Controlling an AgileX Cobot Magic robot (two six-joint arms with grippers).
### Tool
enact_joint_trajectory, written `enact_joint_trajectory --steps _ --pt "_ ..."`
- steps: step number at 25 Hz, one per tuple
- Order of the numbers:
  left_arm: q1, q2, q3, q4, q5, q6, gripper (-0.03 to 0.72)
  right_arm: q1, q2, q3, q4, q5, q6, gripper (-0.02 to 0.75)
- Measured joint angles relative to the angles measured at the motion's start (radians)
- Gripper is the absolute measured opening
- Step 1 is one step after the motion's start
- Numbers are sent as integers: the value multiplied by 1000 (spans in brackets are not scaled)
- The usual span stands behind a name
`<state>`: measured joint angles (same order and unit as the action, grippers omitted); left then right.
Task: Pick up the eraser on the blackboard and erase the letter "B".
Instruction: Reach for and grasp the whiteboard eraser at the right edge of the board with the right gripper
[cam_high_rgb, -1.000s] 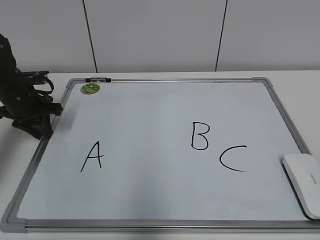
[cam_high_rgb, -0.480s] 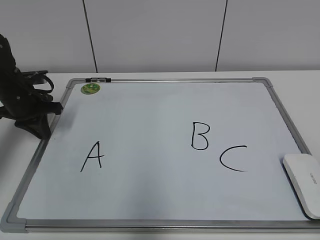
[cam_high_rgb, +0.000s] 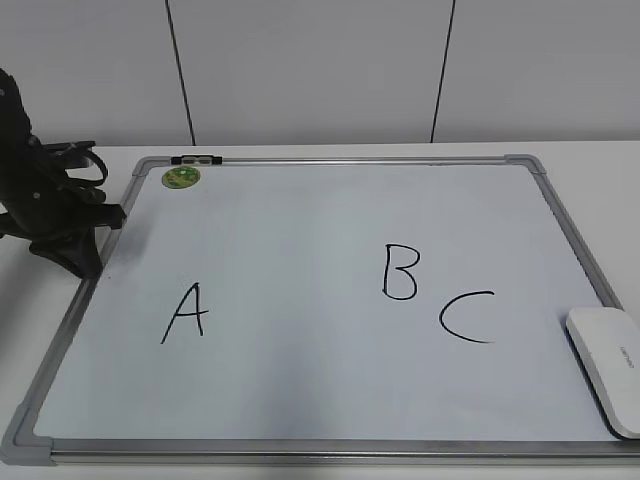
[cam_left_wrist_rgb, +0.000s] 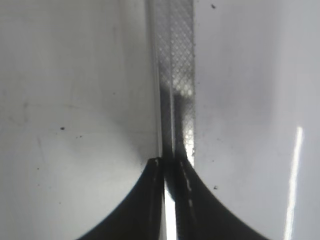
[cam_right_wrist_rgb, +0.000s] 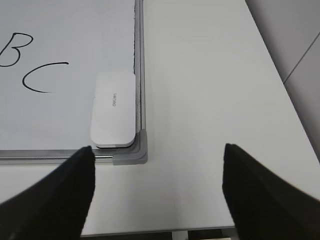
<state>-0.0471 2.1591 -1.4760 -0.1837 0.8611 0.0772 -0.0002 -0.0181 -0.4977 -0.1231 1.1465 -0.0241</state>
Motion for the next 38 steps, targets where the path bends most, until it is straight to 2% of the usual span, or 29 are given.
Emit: enact_joint_trajectory --steps 4,10,15,18,23,26,38 --pt "0 0 0 0 0 0 34 0 60 -53 16 -5 0 589" --pt "0 0 0 0 0 0 34 0 354 -154 17 -99 -7 589" --pt "0 0 0 -1 1 0 34 0 562 -157 26 -218 -9 589" --pt "0 0 0 -2 1 0 34 0 682 -162 55 -222 -15 594" --pt "0 0 0 -4 1 0 34 0 883 -162 133 -211 -55 666" --pt "0 0 0 -4 1 0 34 0 1018 -162 176 -232 -84 673" --pt "0 0 0 -4 2 0 34 0 1408 -225 195 -446 -104 673"
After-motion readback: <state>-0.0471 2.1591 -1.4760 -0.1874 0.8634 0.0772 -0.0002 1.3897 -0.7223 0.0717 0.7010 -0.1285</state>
